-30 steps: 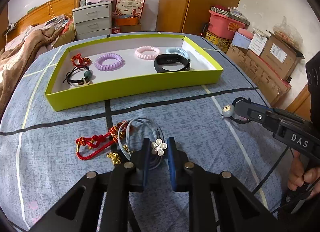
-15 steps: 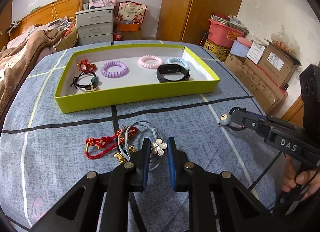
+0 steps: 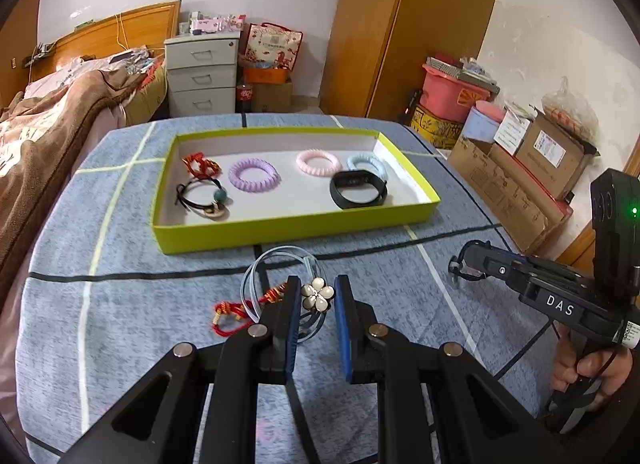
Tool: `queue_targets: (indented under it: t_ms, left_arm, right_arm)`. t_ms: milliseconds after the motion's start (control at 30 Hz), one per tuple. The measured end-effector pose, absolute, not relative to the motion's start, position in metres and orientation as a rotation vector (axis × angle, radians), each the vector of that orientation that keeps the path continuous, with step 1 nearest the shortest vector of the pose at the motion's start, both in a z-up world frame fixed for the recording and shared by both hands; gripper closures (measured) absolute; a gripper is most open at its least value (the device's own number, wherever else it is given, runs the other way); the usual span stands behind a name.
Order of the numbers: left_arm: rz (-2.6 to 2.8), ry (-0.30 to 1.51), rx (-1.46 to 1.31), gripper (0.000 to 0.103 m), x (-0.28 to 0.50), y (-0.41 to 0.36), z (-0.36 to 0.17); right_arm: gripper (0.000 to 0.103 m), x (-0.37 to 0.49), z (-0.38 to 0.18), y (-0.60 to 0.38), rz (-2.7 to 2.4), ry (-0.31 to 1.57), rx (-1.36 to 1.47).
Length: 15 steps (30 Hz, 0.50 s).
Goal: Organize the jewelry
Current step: 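Carry both held ties into the green box and open both tools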
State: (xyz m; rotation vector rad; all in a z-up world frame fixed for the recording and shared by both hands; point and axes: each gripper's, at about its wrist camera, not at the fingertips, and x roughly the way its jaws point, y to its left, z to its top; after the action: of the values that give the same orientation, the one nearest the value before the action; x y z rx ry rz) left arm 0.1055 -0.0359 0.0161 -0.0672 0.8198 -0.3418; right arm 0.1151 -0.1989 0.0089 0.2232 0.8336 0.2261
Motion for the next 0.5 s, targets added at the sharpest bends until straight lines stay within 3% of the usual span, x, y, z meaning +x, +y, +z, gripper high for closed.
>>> queue_targets:
  t_ms: [500]
  left_arm:
    - [-0.314,0.782,-0.09,0.086,0.134,-0.01,0.036]
  right_arm:
    - [0.087,0.147,0.032,-0.182,0.269,0.791,0.215]
